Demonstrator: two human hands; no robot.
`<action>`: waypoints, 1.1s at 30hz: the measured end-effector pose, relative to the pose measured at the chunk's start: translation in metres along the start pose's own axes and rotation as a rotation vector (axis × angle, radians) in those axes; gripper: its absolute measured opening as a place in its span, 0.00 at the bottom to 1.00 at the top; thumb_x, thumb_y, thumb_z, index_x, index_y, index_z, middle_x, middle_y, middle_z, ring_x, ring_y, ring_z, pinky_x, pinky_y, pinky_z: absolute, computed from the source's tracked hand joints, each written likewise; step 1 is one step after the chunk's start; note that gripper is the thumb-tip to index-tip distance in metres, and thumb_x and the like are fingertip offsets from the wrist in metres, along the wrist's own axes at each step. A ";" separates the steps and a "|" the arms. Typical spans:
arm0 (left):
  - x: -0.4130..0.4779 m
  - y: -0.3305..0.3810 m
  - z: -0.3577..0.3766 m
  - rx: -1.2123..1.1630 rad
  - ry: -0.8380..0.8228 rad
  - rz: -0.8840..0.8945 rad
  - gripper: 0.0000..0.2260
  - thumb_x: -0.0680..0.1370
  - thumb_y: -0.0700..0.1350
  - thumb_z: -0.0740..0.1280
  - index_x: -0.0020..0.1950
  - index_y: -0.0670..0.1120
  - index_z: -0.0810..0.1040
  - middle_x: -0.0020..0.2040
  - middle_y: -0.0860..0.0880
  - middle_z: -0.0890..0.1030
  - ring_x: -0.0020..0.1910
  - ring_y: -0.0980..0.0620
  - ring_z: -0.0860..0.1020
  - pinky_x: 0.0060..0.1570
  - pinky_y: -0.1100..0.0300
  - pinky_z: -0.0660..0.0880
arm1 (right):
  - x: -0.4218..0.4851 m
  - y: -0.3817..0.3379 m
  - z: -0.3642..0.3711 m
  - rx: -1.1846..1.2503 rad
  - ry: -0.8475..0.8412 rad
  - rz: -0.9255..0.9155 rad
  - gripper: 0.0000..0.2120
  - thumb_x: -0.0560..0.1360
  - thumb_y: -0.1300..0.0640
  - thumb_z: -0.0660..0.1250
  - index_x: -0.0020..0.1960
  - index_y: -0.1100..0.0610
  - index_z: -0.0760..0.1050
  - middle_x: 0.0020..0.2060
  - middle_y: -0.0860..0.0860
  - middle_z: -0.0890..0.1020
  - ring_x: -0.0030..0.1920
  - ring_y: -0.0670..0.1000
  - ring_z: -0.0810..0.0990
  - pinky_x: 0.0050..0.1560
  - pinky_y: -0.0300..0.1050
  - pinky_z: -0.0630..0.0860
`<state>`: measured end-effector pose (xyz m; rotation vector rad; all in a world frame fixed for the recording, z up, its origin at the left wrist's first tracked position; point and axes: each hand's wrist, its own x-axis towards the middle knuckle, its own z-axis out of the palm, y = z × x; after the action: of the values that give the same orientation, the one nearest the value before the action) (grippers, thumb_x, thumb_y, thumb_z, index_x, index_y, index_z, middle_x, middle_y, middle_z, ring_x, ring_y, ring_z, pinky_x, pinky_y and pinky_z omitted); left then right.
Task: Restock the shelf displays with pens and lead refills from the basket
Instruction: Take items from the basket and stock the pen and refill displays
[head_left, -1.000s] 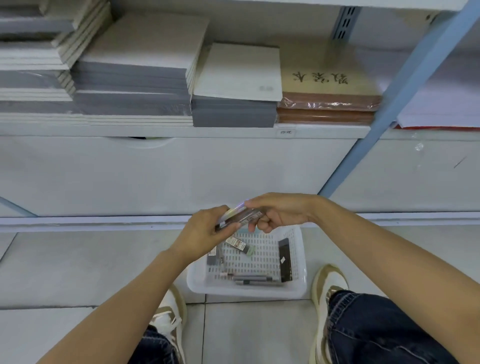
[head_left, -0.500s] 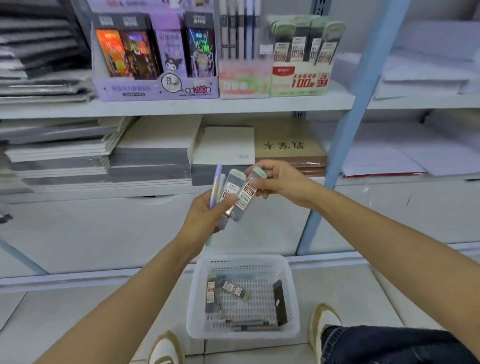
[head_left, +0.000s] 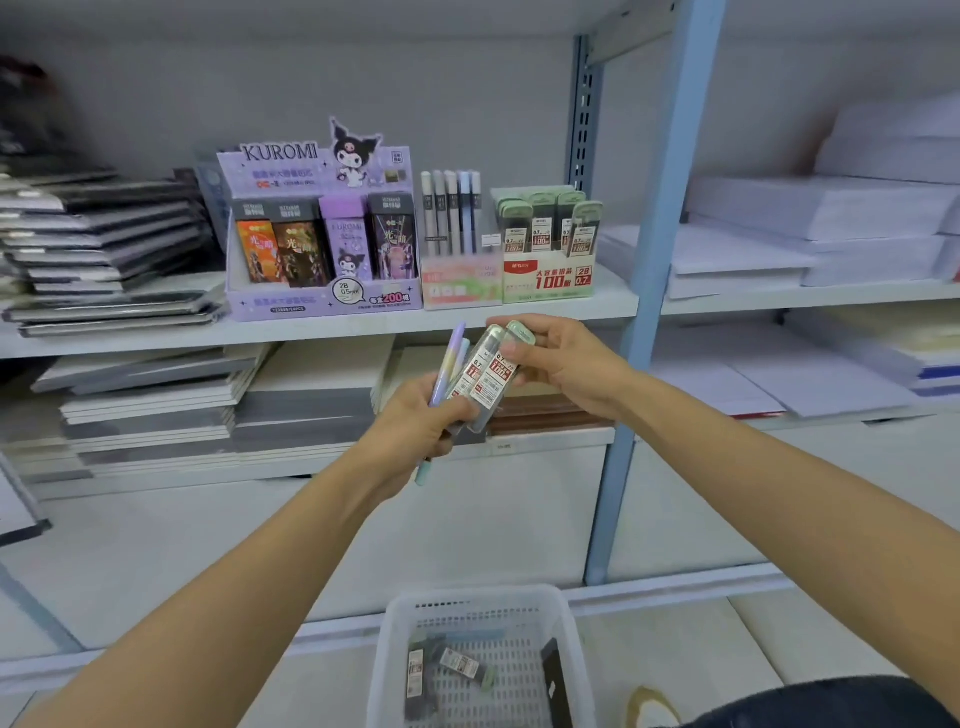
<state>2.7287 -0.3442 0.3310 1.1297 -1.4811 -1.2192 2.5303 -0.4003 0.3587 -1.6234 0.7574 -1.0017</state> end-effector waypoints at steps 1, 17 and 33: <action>0.001 0.004 0.002 -0.010 -0.004 0.008 0.09 0.76 0.36 0.65 0.55 0.45 0.79 0.34 0.50 0.75 0.27 0.57 0.65 0.22 0.68 0.63 | 0.000 -0.004 -0.001 -0.013 -0.003 0.000 0.11 0.78 0.60 0.66 0.60 0.55 0.78 0.45 0.52 0.85 0.41 0.44 0.81 0.39 0.35 0.77; 0.056 0.080 0.014 0.184 0.183 0.245 0.06 0.80 0.47 0.64 0.52 0.52 0.81 0.31 0.53 0.73 0.29 0.60 0.70 0.31 0.66 0.66 | 0.034 -0.122 -0.103 -0.479 0.220 -0.196 0.10 0.80 0.61 0.62 0.56 0.68 0.73 0.46 0.58 0.82 0.45 0.50 0.82 0.48 0.42 0.81; 0.102 0.089 0.032 0.174 0.086 0.269 0.12 0.83 0.48 0.58 0.64 0.50 0.76 0.40 0.47 0.85 0.56 0.39 0.78 0.59 0.31 0.66 | 0.082 -0.124 -0.139 -0.920 0.194 -0.201 0.05 0.79 0.58 0.65 0.54 0.55 0.76 0.49 0.52 0.82 0.52 0.54 0.80 0.56 0.57 0.78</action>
<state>2.6674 -0.4290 0.4230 1.0417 -1.6368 -0.8612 2.4426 -0.4991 0.5143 -2.4398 1.3303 -1.0223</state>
